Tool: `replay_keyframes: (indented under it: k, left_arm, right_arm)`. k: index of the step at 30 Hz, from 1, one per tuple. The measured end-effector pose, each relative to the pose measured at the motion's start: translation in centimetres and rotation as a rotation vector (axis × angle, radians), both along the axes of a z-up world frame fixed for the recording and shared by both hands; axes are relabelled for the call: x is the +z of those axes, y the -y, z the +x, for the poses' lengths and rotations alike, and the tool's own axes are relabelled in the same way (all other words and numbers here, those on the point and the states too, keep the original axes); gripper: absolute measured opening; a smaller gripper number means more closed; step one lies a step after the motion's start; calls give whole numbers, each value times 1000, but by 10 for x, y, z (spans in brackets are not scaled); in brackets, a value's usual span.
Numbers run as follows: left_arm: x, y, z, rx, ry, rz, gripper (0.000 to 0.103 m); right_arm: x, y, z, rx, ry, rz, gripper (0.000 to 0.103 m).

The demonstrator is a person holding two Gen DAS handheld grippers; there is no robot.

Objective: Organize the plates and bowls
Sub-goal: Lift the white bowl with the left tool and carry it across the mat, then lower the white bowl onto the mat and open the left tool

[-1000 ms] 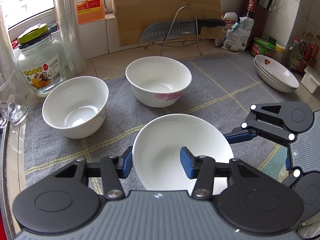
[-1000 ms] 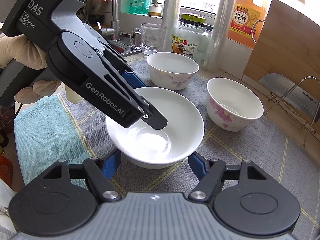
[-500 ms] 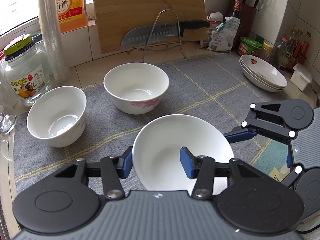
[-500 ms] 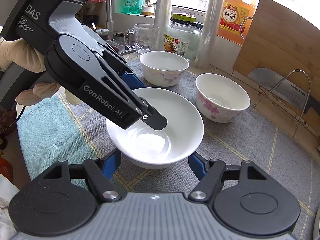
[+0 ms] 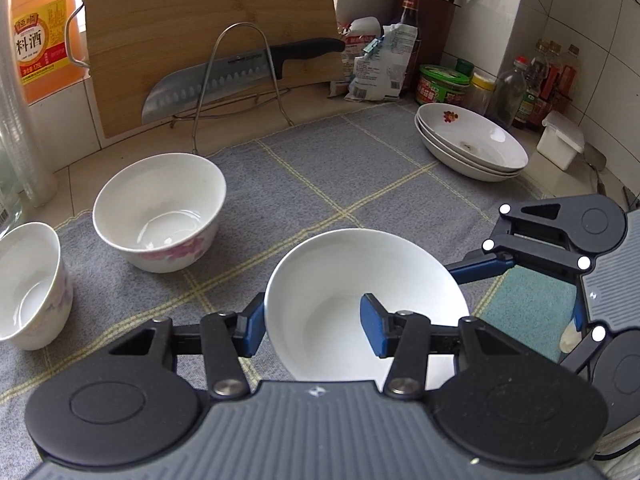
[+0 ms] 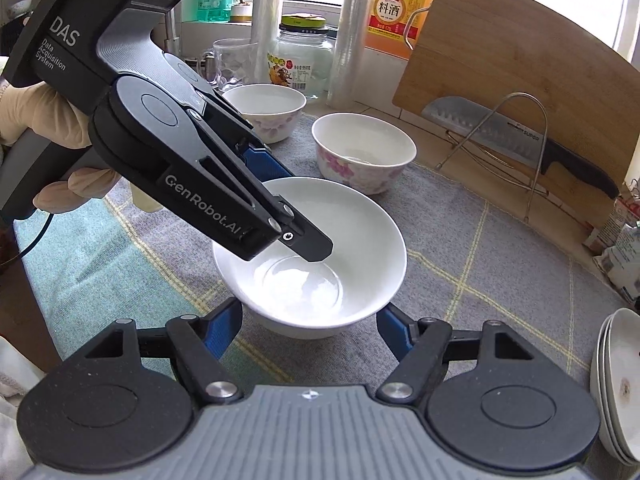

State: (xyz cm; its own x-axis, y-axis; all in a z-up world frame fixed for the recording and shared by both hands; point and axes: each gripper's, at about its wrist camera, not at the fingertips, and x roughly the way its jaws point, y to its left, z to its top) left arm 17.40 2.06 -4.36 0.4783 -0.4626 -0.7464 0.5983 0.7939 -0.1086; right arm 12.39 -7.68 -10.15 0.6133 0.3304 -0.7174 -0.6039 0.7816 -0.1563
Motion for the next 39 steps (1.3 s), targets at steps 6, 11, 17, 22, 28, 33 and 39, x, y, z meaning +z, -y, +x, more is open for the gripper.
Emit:
replay_keyframes:
  k: [6,11,17,22,28,33,39]
  left_arm:
    - [-4,24,1,-48,-10,-9,49]
    - [-6,35,3,-69,-21,-16,49]
    - [-11,39,4,-67,-37,-26,49]
    - [-11,41,4,-63,-37,-28,49]
    - [-12,39,2,-64,-37,-35,52]
    - [-5,30,-3,-17,28,-47,86]
    - [7,14,-10,51,98,-49,95]
  right_arm:
    - [-1,23,-5,-53,-16,-8,78]
    - [-2,36,-8,-82,-27,-10,78]
    - [-3,43,-9,-99,-44,-4,78]
    - [-2,46,-8,-106,-51,4,78]
    - [-3,44,-8,-99,-49,-4,81]
    - [2,47,-9,-95,-46,42,103]
    - [7,48,-10,-101,-52,70,103]
